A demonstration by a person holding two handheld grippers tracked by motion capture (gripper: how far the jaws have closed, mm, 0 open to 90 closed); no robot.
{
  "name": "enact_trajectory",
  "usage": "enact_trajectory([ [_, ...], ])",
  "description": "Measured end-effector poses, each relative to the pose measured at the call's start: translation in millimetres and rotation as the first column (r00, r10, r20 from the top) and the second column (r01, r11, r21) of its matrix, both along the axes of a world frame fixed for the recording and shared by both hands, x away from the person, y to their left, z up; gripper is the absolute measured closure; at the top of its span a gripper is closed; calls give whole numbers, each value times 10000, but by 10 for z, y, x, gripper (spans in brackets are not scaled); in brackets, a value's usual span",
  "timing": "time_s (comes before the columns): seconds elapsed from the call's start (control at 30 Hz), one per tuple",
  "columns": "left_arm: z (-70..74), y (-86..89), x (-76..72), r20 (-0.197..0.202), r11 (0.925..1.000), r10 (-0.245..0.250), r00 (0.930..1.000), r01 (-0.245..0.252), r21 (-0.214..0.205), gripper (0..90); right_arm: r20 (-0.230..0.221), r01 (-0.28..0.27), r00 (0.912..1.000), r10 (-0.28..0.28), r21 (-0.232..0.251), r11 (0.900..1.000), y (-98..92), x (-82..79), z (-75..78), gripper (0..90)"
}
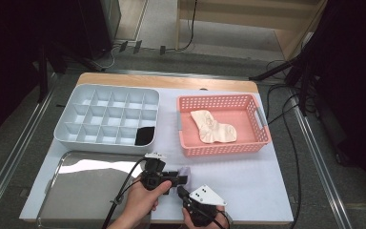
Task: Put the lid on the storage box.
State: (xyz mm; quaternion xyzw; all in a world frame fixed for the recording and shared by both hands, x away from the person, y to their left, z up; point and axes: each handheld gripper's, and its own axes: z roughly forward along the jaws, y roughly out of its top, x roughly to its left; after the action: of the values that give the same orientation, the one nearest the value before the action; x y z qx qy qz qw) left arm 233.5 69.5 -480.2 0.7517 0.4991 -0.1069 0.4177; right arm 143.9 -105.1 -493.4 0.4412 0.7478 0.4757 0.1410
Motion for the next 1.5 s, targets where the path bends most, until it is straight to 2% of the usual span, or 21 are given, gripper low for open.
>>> enact_trajectory([
  [0.03, 0, 1, 0, -21, 10000, -21, 10000, 20, -10, 598, -2, -7, 10000, 7, 4, 10000, -2, 1, 0, 900],
  [0.17, 34, 15, -23, 318, 9995, -253, 9992, 247, 198, 703, -49, -2, 10000, 3, 95, 10000, -7, 3, 4, 900],
  [0.37, 95, 32, -68, 1020, 9991, -194, 9946, 154, 399, 728, 217, -238, 9995, 226, 579, 9980, -103, -25, 76, 829],
  [0.57, 189, 90, -115, 1507, 9987, -125, 9885, 47, 516, 729, 457, 135, 9988, -165, 650, 9978, -257, 10, 151, 706],
  [0.73, 264, 158, -138, 1762, 9988, -95, 9843, 8, 494, 728, 595, 664, 9958, -701, 618, 9959, -393, 50, 196, 611],
  [0.93, 325, 246, -160, 2026, 9987, -33, 9792, -69, 499, 728, 490, 1130, 9921, -1159, 573, 9919, -529, 107, 205, 522],
  [1.23, 433, 459, -188, 2356, 9978, 99, 9718, -250, 610, 728, 500, 1483, 9873, -1510, 546, 9874, -735, 163, 227, 446],
  [1.5, 494, 658, -188, 2442, 9968, 368, 9690, -531, 603, 729, 571, 1879, 9799, -1912, 586, 9804, -937, 193, 251, 392],
])
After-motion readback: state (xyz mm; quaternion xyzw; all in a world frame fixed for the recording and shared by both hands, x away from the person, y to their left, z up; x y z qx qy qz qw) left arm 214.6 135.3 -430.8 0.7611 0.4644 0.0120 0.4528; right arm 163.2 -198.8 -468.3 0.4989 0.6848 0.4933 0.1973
